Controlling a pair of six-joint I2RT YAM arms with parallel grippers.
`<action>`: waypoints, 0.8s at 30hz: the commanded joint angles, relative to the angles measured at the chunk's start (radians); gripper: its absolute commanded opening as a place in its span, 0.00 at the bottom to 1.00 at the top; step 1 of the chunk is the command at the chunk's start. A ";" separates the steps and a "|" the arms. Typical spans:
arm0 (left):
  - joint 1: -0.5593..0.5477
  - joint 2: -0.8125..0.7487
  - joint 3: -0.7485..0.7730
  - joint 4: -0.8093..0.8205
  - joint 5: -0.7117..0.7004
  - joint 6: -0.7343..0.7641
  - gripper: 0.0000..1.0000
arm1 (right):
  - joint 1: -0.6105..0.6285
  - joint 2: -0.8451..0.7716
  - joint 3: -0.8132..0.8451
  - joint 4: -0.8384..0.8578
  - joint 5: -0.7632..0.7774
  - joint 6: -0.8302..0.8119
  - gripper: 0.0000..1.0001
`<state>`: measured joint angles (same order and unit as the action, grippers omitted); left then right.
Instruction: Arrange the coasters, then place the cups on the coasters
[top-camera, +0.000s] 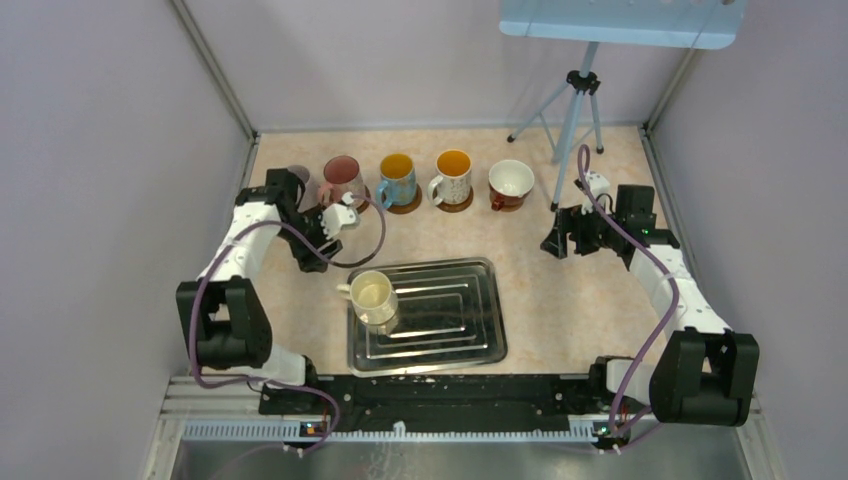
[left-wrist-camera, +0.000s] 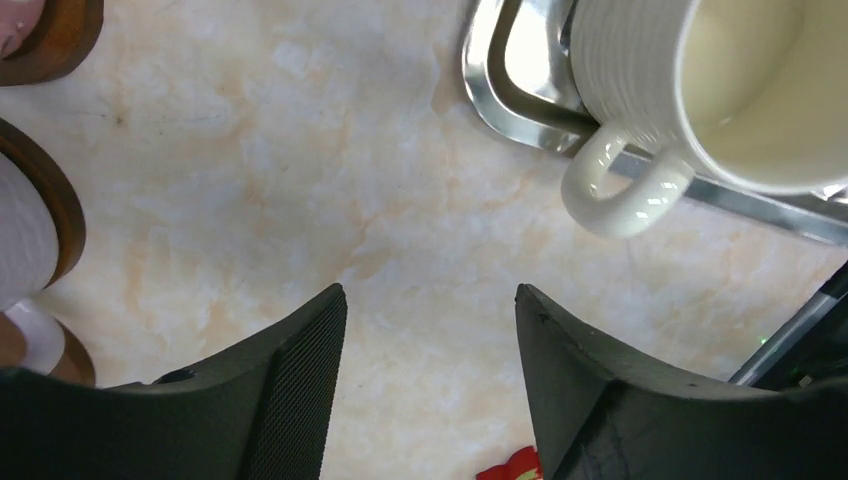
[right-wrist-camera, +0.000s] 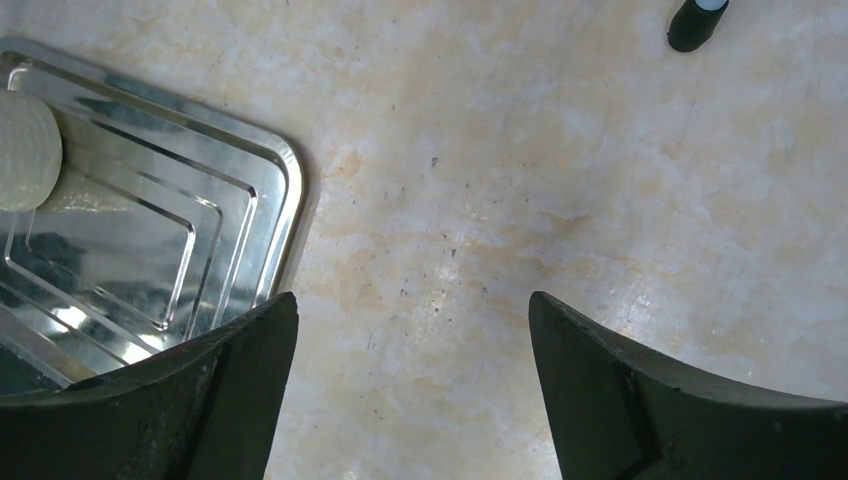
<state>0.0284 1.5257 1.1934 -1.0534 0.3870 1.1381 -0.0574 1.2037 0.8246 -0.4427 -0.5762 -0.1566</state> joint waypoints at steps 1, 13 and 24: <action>0.008 -0.102 -0.073 -0.058 0.017 0.196 0.70 | -0.009 -0.031 -0.007 0.016 -0.016 -0.014 0.84; -0.061 -0.158 -0.237 -0.002 0.120 0.352 0.78 | -0.009 -0.029 -0.005 0.016 -0.016 -0.011 0.84; -0.181 -0.159 -0.330 0.122 0.126 0.277 0.70 | -0.009 -0.031 -0.008 0.017 -0.014 -0.009 0.84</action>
<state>-0.1242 1.3838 0.8913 -0.9798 0.4675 1.4399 -0.0574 1.2037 0.8246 -0.4423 -0.5766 -0.1566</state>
